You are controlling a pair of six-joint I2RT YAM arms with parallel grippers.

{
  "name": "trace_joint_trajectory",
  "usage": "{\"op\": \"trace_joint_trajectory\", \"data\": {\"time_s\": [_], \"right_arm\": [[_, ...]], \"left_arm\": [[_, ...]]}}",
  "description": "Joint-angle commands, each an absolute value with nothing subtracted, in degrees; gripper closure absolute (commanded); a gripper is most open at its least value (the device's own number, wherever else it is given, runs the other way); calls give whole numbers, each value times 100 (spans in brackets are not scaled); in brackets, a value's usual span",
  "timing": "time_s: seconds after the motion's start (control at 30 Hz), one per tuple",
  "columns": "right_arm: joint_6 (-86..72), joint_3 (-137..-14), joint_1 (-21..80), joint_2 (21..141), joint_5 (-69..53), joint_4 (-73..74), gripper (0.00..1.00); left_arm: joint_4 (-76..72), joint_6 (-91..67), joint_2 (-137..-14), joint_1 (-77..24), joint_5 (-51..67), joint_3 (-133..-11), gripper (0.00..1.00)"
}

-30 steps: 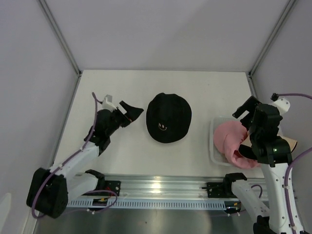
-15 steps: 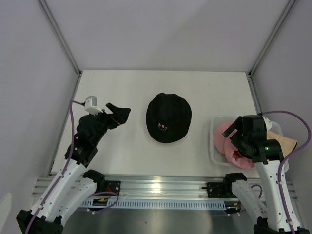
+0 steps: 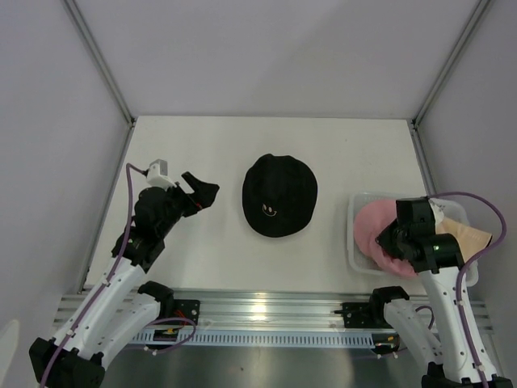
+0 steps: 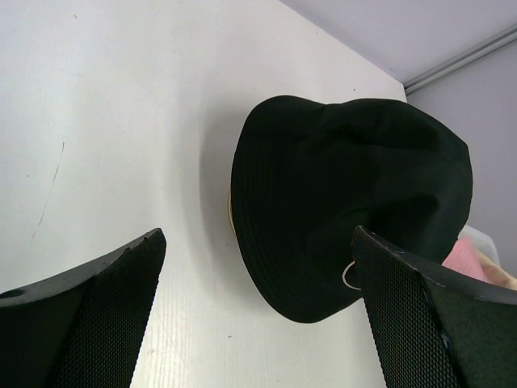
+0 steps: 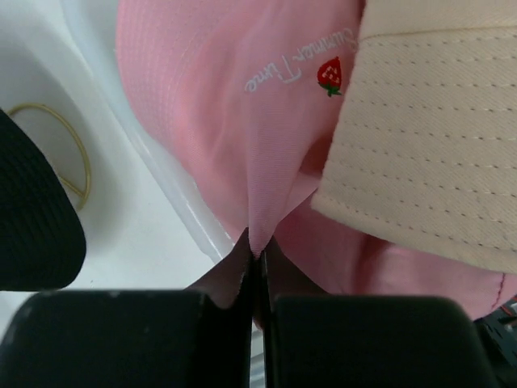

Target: Stack the hats

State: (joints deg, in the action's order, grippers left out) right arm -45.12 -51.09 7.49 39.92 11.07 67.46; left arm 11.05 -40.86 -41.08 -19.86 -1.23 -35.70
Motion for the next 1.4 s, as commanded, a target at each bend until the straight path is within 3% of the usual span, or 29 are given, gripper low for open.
{"op": "trace_joint_trajectory", "data": {"time_s": [0.0,0.17,0.4,0.87,1.1,1.37], "right_arm": [[-4307,-5720,861,4165,548,6049,100],[-3142,-7265,1028,4859,-482,5362,100],[-3068,-7943,1177,5684,-1704,3684,100],[-2356,-10167,2741,7786,-1635,4147,100],[-2268,-10099,2900,7919,-1932,4105,100],[-1864,-10309,3480,8639,-2215,4298,99]], "left_arm": [[1072,-3903,-4105,-1960,-141,-3727,0],[932,-3902,-4192,-1960,-71,-3735,0],[879,-3850,-4526,-1960,113,-3929,0],[967,-3744,-4737,-1960,273,-4386,1],[888,-3727,-4632,-1960,254,-4535,1],[-208,-3919,-4544,-1960,1476,-4316,0]]}}
